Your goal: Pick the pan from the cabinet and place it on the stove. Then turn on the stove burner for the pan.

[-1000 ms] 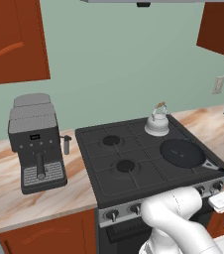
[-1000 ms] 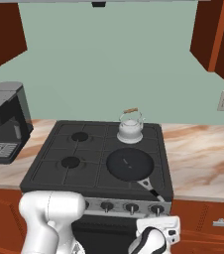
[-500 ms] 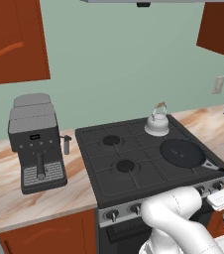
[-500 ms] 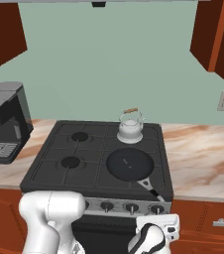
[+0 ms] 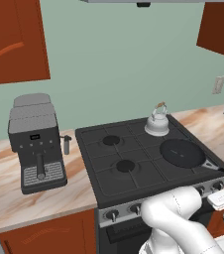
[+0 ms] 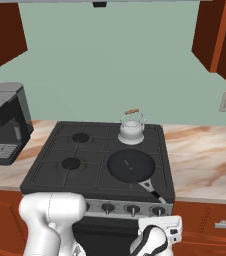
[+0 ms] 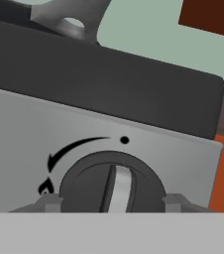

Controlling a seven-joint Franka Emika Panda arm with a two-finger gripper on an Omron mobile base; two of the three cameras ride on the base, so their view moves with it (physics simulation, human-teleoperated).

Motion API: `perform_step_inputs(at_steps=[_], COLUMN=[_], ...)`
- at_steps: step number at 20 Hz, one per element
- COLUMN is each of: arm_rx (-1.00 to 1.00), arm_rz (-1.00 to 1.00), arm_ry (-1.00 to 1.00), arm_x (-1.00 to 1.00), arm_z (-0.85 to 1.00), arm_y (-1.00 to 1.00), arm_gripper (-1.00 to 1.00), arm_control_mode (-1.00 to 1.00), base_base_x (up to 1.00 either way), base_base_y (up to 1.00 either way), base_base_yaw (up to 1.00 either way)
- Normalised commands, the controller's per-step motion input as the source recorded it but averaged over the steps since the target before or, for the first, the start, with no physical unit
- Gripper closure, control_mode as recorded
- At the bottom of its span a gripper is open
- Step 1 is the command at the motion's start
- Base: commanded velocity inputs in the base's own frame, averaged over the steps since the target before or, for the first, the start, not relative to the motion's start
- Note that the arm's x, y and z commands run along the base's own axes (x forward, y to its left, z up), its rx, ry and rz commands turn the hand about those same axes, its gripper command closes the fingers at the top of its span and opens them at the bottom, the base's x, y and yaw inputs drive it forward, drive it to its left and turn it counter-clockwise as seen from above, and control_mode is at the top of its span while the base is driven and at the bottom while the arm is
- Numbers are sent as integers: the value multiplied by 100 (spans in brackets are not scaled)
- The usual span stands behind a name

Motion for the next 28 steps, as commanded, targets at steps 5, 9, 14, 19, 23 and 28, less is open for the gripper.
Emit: perform_step_inputs(at_steps=[5,9,14,19,23,28], arm_rx=[0,-16,-27,-31,-35,-40], arm_rz=[0,0,0,0,0,2], arm_ry=[0,-6,-8,-7,-7,-9], arm_x=[3,0,0,0,-2,-12], arm_z=[0,1,10,9,11,13], arm_y=[0,-3,-4,0,0,0], arm_gripper=[100,100,100,100,100,100], arm_control_mode=[-100,-100,-100,-100,-100,-100], base_base_x=[0,0,0,0,0,0], base_base_y=[0,0,0,0,0,0], base_base_yaw=[0,0,0,0,0,0])
